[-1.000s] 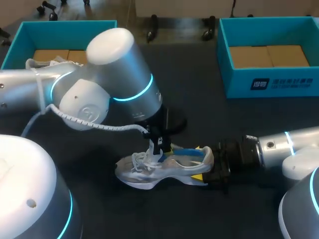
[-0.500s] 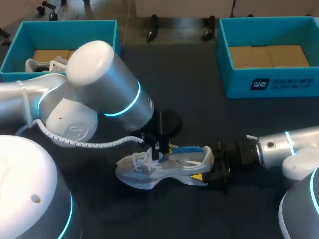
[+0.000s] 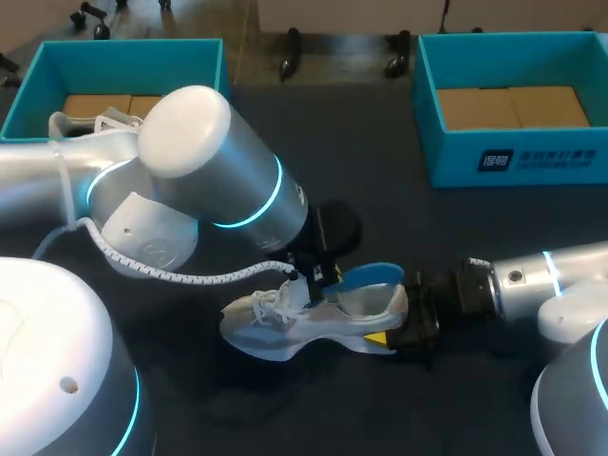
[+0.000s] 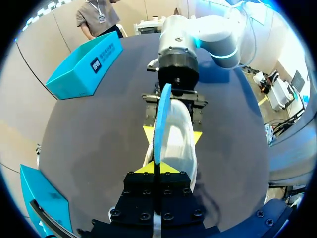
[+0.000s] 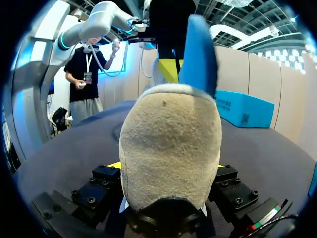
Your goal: Take the shoe out of the shoebox, open the shoe tongue, remove and reinsert the insole, then place the shoe into the shoebox
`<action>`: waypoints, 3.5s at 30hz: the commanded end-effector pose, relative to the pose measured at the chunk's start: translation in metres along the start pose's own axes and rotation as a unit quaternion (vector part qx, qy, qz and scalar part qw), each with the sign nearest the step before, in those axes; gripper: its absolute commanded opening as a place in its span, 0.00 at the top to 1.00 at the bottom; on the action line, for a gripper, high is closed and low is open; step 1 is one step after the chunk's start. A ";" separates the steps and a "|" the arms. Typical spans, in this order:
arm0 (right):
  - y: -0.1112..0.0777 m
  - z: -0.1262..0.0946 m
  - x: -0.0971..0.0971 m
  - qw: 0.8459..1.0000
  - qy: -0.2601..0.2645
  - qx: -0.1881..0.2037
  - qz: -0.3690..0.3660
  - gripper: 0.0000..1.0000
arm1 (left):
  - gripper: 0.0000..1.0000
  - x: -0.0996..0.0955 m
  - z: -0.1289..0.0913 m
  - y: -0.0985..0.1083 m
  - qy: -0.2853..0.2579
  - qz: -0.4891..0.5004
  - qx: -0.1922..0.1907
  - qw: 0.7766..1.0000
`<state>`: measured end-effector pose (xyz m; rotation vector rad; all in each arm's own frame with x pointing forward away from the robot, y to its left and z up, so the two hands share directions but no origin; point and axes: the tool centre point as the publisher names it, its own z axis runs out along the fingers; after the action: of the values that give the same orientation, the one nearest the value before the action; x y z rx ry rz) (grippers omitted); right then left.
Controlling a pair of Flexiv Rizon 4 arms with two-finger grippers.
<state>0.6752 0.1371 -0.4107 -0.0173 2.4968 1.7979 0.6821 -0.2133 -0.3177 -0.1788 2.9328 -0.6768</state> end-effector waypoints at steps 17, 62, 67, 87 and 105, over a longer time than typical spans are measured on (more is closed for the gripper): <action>-0.002 0.004 0.001 1.000 0.001 0.002 0.000 1.00 | 0.59 0.016 -0.008 -0.013 0.034 0.038 0.032 0.998; -0.002 0.004 0.001 1.000 0.001 0.002 0.000 1.00 | 0.77 0.054 -0.011 -0.064 -0.023 0.074 0.079 0.994; -0.002 0.004 0.001 1.000 0.001 0.002 0.000 1.00 | 0.94 0.061 -0.009 -0.067 -0.046 0.068 0.074 0.994; -0.002 0.004 0.001 1.000 0.001 0.002 0.000 1.00 | 0.73 0.059 -0.014 -0.062 -0.114 0.031 0.075 0.990; -0.002 0.004 0.001 1.000 0.001 0.002 0.000 1.00 | 0.60 0.066 -0.015 -0.056 -0.189 0.009 0.073 0.979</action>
<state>0.6751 0.1374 -0.4106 -0.0179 2.4966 1.7980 0.6261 -0.2652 -0.2864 -0.2199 2.5498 -0.7771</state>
